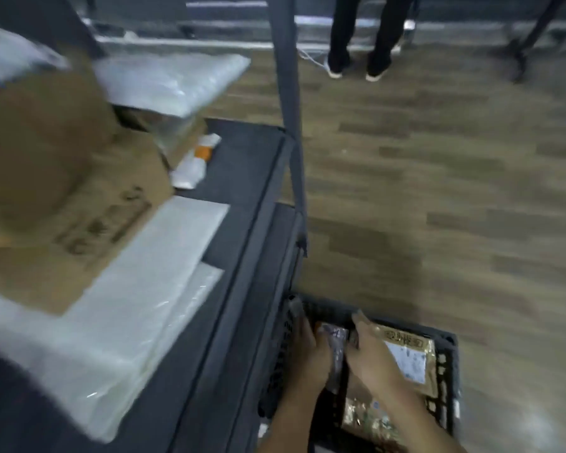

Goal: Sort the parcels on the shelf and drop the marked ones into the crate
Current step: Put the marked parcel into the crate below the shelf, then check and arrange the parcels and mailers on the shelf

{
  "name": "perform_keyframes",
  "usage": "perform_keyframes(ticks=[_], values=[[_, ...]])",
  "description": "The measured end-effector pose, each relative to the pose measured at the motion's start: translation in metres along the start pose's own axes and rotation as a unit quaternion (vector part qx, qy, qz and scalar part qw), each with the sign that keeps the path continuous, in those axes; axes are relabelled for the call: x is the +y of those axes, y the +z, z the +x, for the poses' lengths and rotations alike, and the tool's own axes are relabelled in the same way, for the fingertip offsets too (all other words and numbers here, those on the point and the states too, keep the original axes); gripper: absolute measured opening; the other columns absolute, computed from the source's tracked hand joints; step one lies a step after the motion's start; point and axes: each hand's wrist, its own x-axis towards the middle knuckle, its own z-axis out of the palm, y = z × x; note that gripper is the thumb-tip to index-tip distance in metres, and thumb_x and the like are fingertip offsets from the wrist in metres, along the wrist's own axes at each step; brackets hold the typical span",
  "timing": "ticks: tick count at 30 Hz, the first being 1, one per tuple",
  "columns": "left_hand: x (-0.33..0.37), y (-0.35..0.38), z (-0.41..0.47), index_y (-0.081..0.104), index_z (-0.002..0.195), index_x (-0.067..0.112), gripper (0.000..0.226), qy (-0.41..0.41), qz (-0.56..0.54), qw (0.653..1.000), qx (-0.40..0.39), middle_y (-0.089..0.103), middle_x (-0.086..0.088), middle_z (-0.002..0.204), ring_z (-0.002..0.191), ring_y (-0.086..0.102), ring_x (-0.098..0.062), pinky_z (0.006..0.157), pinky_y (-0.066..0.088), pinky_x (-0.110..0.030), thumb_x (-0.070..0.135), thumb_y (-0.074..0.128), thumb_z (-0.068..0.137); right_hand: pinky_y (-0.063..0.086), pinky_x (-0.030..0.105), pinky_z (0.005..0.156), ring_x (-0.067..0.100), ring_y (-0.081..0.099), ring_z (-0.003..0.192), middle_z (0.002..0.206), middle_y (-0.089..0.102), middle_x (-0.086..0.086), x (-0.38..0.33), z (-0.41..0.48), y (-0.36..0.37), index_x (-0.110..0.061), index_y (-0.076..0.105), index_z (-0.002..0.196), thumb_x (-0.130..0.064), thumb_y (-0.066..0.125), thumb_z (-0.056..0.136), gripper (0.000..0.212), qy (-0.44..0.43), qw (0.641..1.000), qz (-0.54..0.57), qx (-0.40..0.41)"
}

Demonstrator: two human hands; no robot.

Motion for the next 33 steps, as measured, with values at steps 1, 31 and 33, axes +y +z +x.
perform_keyframes(ticks=[1,31,33], values=[[0.018,-0.022,-0.019,0.009,0.153,0.010,0.056,0.022,-0.003,1.000,0.013,0.005,-0.005,0.161,0.148,0.009,-0.020,0.119,0.010,-0.032,0.031,0.025,0.104,0.023,0.024,0.111,0.016,0.022,0.144,0.159,0.013,0.000,-0.032,-0.011,-0.017,-0.011,0.022,0.149,-0.010,0.041,0.096,0.057,-0.024,1.000,-0.007,0.000],[0.047,-0.390,-0.177,-0.003,0.152,0.013,0.094,0.079,-0.288,0.879,0.371,-0.007,-0.004,0.160,0.147,0.007,-0.028,0.117,0.017,-0.039,0.049,0.056,0.089,0.041,0.040,0.103,0.027,0.045,0.129,0.144,0.043,0.006,-0.445,-0.104,-0.045,-0.017,0.037,0.142,-0.047,0.062,0.083,0.071,-0.308,0.949,-0.047,-0.037],[0.048,-0.392,-0.166,-0.003,0.152,0.012,0.097,0.071,-0.304,0.876,0.367,-0.003,-0.007,0.159,0.146,0.011,-0.031,0.116,0.020,-0.040,0.047,0.059,0.087,0.041,0.039,0.103,0.028,0.044,0.130,0.145,0.042,0.009,-0.465,-0.097,-0.039,-0.015,0.034,0.144,-0.048,0.065,0.081,0.078,-0.327,0.941,-0.083,-0.014]])
